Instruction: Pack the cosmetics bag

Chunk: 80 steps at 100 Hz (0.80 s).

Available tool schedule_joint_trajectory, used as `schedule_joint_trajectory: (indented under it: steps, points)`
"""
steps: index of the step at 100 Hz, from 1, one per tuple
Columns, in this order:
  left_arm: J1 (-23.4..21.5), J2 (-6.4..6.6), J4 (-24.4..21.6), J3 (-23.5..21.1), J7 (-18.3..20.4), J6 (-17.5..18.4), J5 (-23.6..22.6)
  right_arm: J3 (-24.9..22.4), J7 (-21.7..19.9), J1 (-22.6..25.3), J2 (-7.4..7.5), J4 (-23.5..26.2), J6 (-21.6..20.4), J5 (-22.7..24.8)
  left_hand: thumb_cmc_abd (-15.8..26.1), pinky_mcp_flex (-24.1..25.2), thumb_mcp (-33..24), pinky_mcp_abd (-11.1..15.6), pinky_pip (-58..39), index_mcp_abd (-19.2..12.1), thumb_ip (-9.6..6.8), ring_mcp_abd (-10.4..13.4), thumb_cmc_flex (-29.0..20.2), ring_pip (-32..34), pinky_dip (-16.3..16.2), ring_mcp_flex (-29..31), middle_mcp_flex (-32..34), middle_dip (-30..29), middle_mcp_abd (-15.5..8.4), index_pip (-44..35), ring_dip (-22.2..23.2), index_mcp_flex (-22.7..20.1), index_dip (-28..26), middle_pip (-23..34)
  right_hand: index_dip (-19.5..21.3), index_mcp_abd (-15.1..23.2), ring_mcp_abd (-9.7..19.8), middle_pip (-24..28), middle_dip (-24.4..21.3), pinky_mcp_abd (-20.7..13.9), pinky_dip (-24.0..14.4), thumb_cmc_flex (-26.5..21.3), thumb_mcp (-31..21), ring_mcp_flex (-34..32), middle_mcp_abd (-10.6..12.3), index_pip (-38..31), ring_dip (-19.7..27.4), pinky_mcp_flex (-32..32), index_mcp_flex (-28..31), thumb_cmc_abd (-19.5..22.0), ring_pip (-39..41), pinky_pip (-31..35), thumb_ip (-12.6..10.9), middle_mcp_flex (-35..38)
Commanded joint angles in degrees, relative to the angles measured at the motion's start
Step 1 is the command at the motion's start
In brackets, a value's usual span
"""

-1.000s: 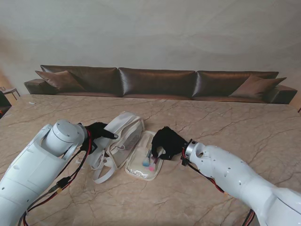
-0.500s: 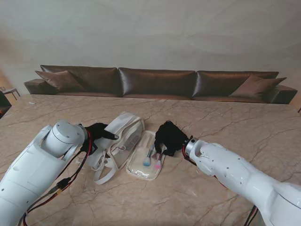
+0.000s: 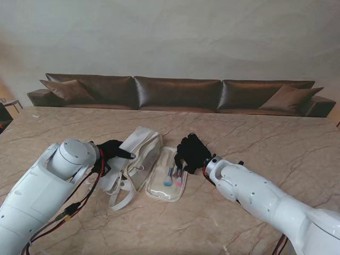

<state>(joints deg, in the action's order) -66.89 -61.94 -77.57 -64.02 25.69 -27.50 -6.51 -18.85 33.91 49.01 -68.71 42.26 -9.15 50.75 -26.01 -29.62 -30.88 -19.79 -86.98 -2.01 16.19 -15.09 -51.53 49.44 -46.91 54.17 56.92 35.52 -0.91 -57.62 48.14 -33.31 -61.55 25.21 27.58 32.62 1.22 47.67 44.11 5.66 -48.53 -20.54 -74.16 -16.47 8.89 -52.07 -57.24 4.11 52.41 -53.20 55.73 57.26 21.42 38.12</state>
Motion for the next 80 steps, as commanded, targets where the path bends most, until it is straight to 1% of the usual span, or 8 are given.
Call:
schedule_joint_trajectory:
  steps: [1,14,16,19,21,46,61,80]
  points:
    - [-0.7,-0.3,-0.5,0.0,0.2,0.2,0.3,-0.3,-1.1,0.7,0.4,1.9,0.9,0.9,6.9,0.2,-3.5,-1.3,-0.3,-9.5,-2.04,-0.6,-5.3,0.3,-1.4,0.1,-0.1,1.0,-1.2,-5.3,0.5,-4.0,-1.5,0.2,-0.5,-4.0,-1.4,1.1,0.1,0.6,0.1,-1.5,1.6,1.0,-0.7,-3.3,-0.6,1.0,-2.9,0.7,0.3,-0.9,-1.0,-1.8]
    - [-0.8,-0.32,-0.8,0.0,0.1,0.1,0.4,-1.6,-2.4,1.3,1.37,3.7,1.9,2.0,6.9,0.2,-3.5,-1.4,-0.2,-9.4,-2.03,-0.6,-5.2,0.3,-1.4,0.1,-0.1,1.0,-1.2,-5.3,0.5,-4.0,-1.5,0.2,-2.2,-11.3,-1.3,0.0,-1.6,0.8,-0.7,-0.3,1.1,1.9,-1.3,2.4,-0.3,0.9,-8.4,1.5,-0.4,-1.6,-1.9,-4.4]
    - [-0.9,-0.33,-0.8,0.0,0.1,0.1,0.4,-1.8,-2.6,1.4,1.51,4.0,2.0,2.1,6.9,0.2,-3.6,-1.4,-0.2,-9.4,-2.03,-0.6,-5.3,0.3,-1.4,0.1,-0.1,1.0,-1.2,-5.3,0.5,-3.9,-1.5,0.2,-2.3,-12.9,-1.3,0.0,-1.9,0.8,-0.8,0.3,0.7,2.1,-1.3,4.5,-0.2,0.9,-8.7,2.0,-0.4,-1.7,-3.3,-4.8]
    - [-0.9,-0.34,-0.8,0.0,0.0,0.1,0.5,-2.1,-2.8,1.6,1.73,4.3,2.2,2.4,6.9,0.1,-3.6,-1.4,-0.3,-9.4,-2.05,-0.6,-5.3,0.3,-1.5,0.2,-0.1,1.0,-1.3,-5.3,0.6,-4.0,-1.5,0.2,-0.4,-15.9,-1.2,-0.1,-2.6,0.8,-1.0,1.8,0.0,2.4,-1.5,9.3,0.0,0.9,-9.6,3.7,-0.4,-1.8,-9.8,-5.8]
    - [-0.9,-0.36,-0.8,0.0,0.0,0.1,0.5,-2.4,-2.9,1.7,1.86,4.6,2.4,2.6,6.9,0.1,-3.6,-1.4,-0.3,-9.4,-2.05,-0.6,-5.3,0.3,-1.5,0.2,-0.1,1.0,-1.2,-5.3,0.6,-4.0,-1.5,0.2,0.1,-17.0,-1.3,-0.1,-2.7,0.8,-1.1,2.0,-0.1,2.6,-1.5,10.7,0.0,0.9,-10.5,3.9,-0.4,-1.8,-11.4,-6.2]
    - [-1.0,-0.6,-0.9,0.3,-0.6,0.1,1.1,-5.7,-5.4,3.3,3.47,7.7,4.9,4.5,6.9,0.2,-3.5,-1.4,-0.3,-9.4,-2.02,-0.7,-5.2,0.3,-1.5,0.1,0.0,1.2,-1.1,-5.3,0.6,-3.9,-1.5,0.4,-1.9,-21.8,-1.2,-2.4,-5.7,0.5,-1.5,1.6,0.9,3.0,-2.7,16.6,0.2,0.8,-16.5,3.8,-0.2,-1.3,-11.4,-9.4]
    - [-1.4,-0.97,-1.2,0.2,-1.9,-0.1,1.3,-8.9,-8.3,5.0,4.18,10.1,6.1,4.7,6.9,0.0,-3.5,-1.4,-0.4,-9.5,-2.0,-0.6,-5.2,0.4,-1.5,0.3,-0.1,1.2,-1.2,-5.3,0.6,-3.8,-1.4,0.4,-3.2,-22.2,-2.7,-7.7,-14.0,0.6,-1.8,2.2,1.6,1.1,-5.5,16.4,7.1,-0.5,-17.3,5.9,-9.0,1.1,-11.7,-10.2]
    - [-2.3,-1.34,-1.7,-0.3,-3.2,-0.5,1.9,-16.1,-15.4,8.7,4.75,15.1,7.5,3.1,7.0,-0.1,-3.5,-1.4,-0.4,-9.3,-2.04,-0.7,-5.4,0.4,-1.5,0.3,-0.1,1.2,-1.0,-5.3,0.5,-3.7,-1.4,0.5,-4.2,-24.6,-3.5,-11.3,-21.3,2.7,-2.4,3.6,2.9,-20.4,-6.8,17.1,16.4,-22.1,-17.5,10.2,-20.6,6.4,-12.4,-2.2]
